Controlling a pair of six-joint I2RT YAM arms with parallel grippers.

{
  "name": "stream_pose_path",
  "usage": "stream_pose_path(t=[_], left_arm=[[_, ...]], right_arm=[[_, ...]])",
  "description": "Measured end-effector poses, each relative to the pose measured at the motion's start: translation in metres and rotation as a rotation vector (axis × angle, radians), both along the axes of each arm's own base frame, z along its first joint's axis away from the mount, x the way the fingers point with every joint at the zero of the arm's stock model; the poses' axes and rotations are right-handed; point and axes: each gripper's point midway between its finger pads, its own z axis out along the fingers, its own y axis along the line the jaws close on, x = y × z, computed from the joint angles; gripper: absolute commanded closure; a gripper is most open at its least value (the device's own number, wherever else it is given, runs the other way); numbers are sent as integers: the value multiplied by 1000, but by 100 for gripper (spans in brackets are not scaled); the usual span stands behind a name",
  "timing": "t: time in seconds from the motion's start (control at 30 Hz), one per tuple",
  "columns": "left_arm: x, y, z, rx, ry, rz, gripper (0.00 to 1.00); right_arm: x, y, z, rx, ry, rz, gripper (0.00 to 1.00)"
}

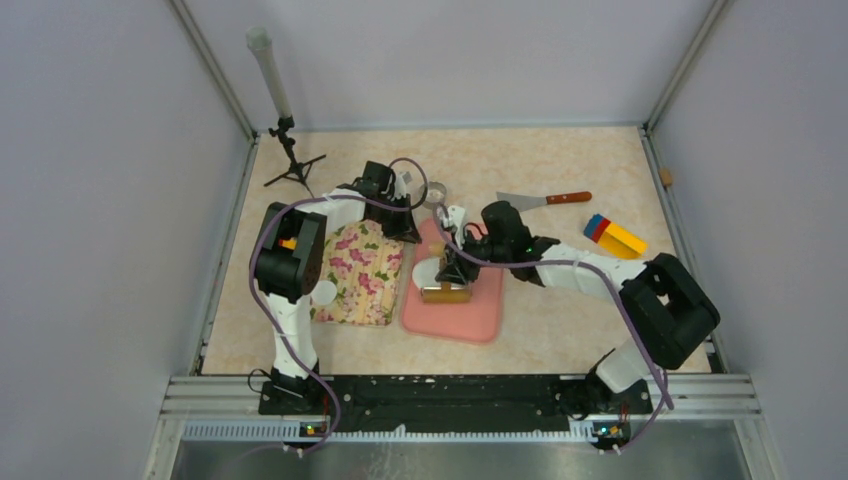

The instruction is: Roll out the dumpling wrappers from the dough

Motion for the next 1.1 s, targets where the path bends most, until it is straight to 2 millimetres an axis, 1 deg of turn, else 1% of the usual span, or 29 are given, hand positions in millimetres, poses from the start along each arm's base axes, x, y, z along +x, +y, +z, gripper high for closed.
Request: stream_pose_path(t=[0.03,0.13,0.2,0.27,0.33,0.37,0.43,0.5,0.53,0.57,0.67,0.77,1.1], left_arm=[[0,0,0,0,2,0,100],[0,0,0,-3,3,0,100],[-1,1,0,-4,4,1,100],[-1,1,0,-5,5,0,100],[-1,1,0,-5,5,0,100],[-1,1,0,-5,6,0,100],[-1,1,0,-5,7,0,100],[-1,1,0,-5,7,0,100],[-1,1,0,-5,7,0,100],[-1,1,0,-5,7,0,100],[-1,1,0,-6,7,0,100],[-1,1,0,-5,7,1,100],[-1,1,0,-6,5,1,100]], right_arm=[[6,-2,4,7,18,-27,100],[33,-6,25,57,49,-118,100],[54,-2,45,102,45,-165,100],[68,5,58,137,29,-188,100],[77,11,61,149,22,-209,100],[82,13,57,147,18,-222,100],[89,15,40,120,28,-249,100],[90,16,19,80,48,-264,100],[86,18,11,73,68,-256,100],[81,23,8,73,73,-237,100],[67,32,7,71,27,-187,100],[59,32,7,63,-22,-160,100],[53,31,5,41,-98,-111,100]])
